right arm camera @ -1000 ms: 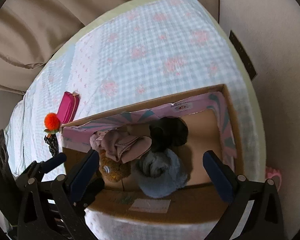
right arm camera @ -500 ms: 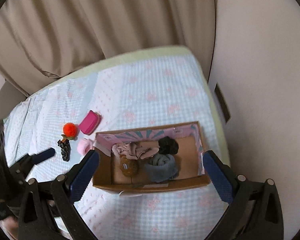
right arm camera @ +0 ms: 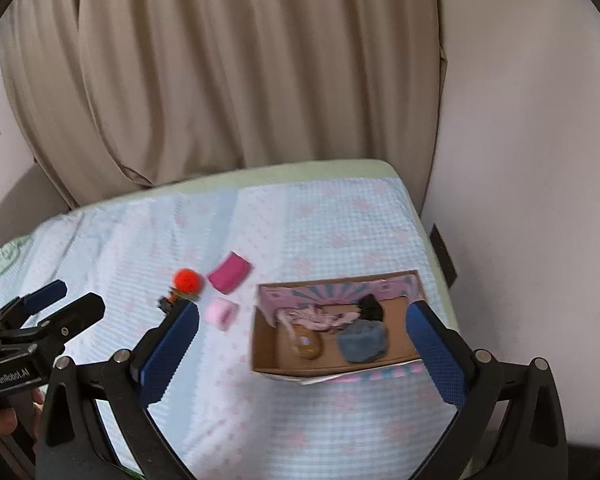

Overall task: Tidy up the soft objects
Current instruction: 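Lift both tools away from the box toward the remaining items, then grasp the black scrunchie with the left tool while the right tool grasps the pink fuzzy cube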

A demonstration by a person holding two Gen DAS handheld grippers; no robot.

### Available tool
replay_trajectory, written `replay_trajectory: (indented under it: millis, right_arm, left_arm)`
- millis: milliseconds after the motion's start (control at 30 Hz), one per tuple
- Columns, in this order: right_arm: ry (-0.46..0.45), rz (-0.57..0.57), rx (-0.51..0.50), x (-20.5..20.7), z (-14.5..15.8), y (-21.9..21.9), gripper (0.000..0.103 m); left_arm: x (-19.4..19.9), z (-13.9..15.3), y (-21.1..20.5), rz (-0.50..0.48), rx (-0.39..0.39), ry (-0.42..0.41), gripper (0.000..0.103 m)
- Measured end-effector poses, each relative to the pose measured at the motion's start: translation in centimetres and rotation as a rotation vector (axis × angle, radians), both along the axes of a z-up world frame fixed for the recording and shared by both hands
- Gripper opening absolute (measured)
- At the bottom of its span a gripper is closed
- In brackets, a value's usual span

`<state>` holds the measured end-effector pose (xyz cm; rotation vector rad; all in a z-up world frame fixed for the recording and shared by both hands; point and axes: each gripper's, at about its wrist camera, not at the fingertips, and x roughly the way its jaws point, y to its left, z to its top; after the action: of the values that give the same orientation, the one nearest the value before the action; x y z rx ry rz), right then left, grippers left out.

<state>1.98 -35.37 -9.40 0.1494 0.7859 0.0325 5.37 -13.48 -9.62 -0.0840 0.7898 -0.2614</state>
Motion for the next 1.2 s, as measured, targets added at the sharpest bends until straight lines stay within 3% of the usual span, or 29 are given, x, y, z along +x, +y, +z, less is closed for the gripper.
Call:
replay_trajectory:
  millis: [367, 733, 967, 1200]
  right_arm:
    - [-0.065, 0.032, 0.004, -0.9, 1.3, 8.1, 0.103]
    - [-0.029, 0.019, 0.049, 2.1, -0.8, 15.5, 0.103]
    - [0.0, -0.042, 0.045, 6.0, -5.3, 20.0, 0.103]
    - [0.037, -0.118, 0.052, 10.1, -12.5, 22.3, 0.103]
  left_arm:
    - [-1.7, 0.3, 9.8, 0.068, -0.007, -0.018, 0.103]
    - [1.7, -1.7, 18.0, 0.047, 0.018, 0.012, 0.103]
    - [6.9, -6.7, 21.8, -0.025, 0.021, 0.065, 0.103]
    - [13.4, -15.2, 23.0, -0.116, 0.042, 0.108, 0.102]
